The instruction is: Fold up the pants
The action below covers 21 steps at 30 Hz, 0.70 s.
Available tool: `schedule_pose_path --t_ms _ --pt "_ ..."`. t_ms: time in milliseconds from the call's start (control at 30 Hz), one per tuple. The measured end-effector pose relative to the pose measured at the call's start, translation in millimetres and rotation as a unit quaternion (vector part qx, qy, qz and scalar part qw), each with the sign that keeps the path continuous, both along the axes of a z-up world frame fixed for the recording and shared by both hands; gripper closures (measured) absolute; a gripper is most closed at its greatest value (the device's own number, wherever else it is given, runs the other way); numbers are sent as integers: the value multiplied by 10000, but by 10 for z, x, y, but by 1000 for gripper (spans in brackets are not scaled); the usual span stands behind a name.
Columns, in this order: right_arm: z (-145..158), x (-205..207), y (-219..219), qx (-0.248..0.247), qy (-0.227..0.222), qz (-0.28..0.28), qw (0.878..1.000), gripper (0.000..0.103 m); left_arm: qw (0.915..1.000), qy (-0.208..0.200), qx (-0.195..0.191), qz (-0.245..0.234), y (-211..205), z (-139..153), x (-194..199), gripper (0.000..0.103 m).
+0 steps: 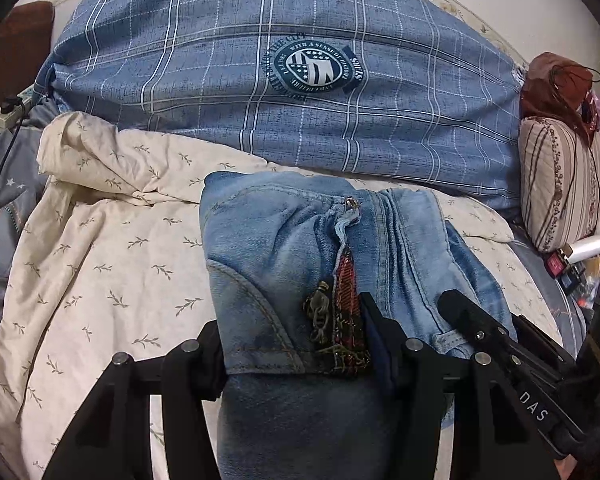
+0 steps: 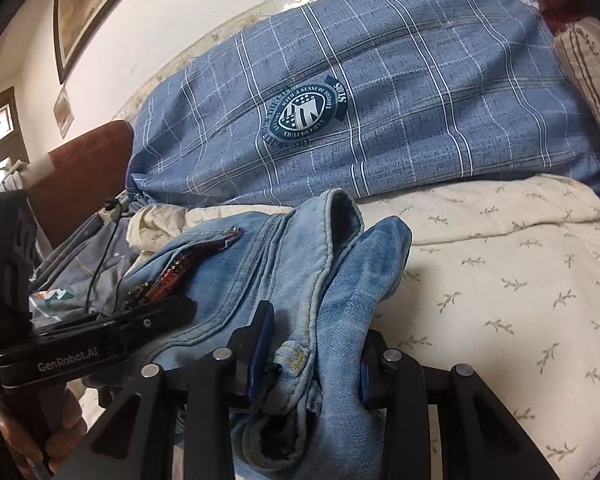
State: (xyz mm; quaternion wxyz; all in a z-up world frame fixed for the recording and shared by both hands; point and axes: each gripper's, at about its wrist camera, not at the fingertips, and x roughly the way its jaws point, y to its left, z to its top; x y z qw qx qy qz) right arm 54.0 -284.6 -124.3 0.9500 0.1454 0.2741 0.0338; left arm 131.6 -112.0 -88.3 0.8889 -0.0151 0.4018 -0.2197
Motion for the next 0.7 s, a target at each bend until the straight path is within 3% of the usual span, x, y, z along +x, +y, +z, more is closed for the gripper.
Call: schedule_pose_path --t_ms 100,267,700 --pt "-10 55 6 -54 28 -9 10000 66 10000 35 6 -13 -18 -44 31 46" --pt "-160 150 -46 30 460 -45 9989 66 9995 293 71 -7 -34 -228 70 46" --pt "-312 190 -95 100 781 -106 9968 66 9991 138 397 -15 -102 -310 21 43"
